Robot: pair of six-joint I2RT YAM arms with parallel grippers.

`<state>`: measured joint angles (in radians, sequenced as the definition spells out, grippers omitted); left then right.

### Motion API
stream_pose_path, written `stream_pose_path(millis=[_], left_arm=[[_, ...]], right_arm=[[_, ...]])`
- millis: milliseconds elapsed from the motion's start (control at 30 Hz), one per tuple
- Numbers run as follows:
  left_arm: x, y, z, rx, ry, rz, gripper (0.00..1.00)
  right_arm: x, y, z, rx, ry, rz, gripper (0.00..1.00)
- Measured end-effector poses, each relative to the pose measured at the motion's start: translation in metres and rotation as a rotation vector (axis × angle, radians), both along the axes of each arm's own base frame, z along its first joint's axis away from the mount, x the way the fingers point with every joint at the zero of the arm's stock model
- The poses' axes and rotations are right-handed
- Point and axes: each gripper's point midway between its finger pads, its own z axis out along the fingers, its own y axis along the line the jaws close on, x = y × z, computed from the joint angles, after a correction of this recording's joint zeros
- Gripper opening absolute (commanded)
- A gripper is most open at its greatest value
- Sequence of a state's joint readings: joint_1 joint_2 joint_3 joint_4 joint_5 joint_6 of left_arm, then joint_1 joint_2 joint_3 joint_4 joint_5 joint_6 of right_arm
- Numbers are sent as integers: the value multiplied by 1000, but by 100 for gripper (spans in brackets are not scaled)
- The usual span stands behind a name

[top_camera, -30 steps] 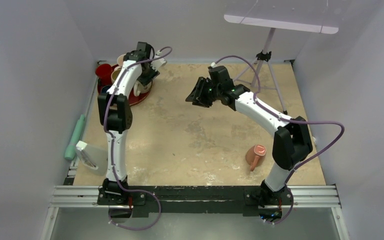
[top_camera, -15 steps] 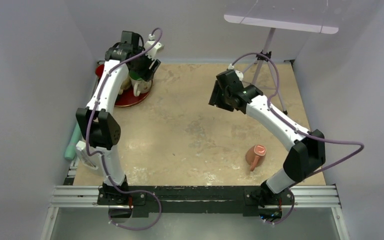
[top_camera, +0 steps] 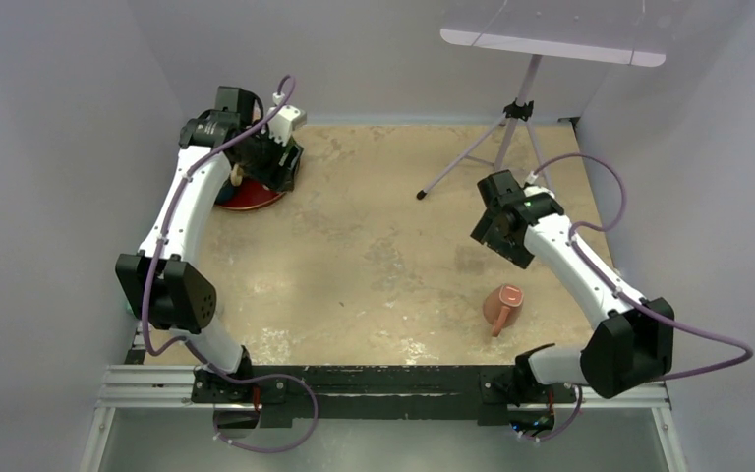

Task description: Turn the mug right side up

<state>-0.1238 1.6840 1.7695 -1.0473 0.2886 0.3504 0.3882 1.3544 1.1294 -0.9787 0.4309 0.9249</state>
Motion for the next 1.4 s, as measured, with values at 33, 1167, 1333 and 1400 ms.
stream_pose_path(millis=[33,1167,1333,1400], left_arm=[[-5,1,-1,1,9,0,70],[-85,14,-28,47,234,-1,72],[-86,14,-23,45,217,-1,72],[-87,14,-21,45,211,-1,72]], right_arm=[[-4,-9,1,-4,2,-39,83],[-34,37,-22,298,-7,97,76],[-13,87,8,281,-56,315,78],[-17,87,9,262,-49,335,78]])
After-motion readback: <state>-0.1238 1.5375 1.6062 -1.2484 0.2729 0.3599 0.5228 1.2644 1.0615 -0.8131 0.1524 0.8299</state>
